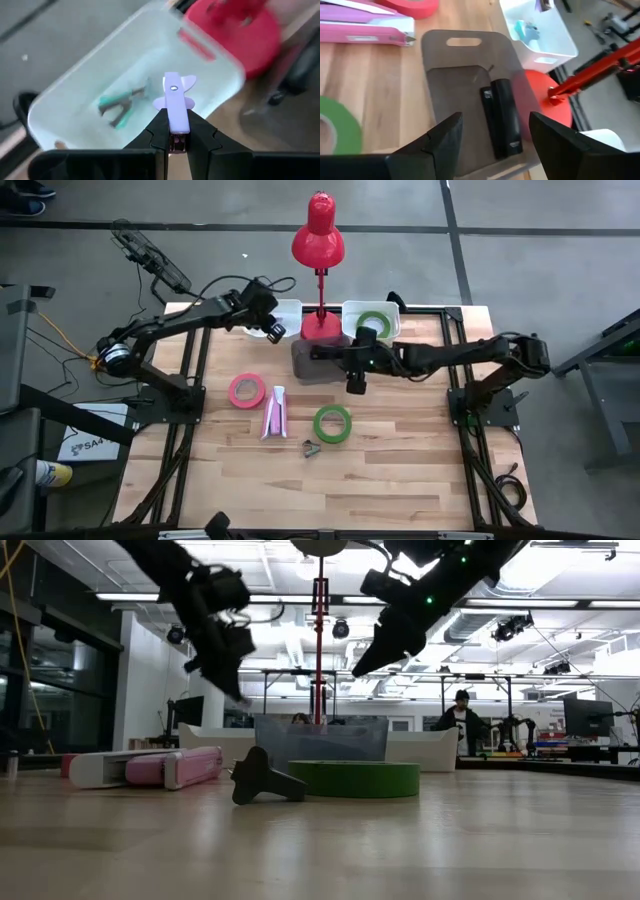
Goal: Pick and place Stapler, Stapler remover, tape
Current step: Put the purple staple remover into the left white bin
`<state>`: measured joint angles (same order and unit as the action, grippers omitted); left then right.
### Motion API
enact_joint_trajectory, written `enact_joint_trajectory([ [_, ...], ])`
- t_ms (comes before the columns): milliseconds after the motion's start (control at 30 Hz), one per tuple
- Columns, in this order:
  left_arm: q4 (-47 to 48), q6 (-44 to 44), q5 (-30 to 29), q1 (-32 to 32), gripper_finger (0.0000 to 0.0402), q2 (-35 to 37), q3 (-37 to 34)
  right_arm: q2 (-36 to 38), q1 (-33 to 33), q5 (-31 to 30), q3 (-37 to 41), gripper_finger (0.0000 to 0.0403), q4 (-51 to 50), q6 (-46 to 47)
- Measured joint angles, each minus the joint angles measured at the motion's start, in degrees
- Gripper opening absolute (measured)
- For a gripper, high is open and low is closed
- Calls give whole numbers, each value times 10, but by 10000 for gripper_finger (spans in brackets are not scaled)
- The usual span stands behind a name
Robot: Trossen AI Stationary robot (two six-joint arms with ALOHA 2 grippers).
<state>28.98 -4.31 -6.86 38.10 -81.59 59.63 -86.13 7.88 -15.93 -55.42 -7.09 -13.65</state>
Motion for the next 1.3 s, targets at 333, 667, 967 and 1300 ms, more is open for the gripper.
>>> enact_joint_trajectory([
  [333,-65,-15,31,40,31,0,-50,0,67,88,0,220,-1,-14],
  [667,-122,-20,54,39,31,-49,-51,13,114,130,1,220,-16,-36],
  [967,-170,-22,79,39,31,-93,-35,127,166,194,107,220,141,-46],
  [1300,-205,-103,78,39,31,-126,-26,244,164,133,246,218,291,-28],
])
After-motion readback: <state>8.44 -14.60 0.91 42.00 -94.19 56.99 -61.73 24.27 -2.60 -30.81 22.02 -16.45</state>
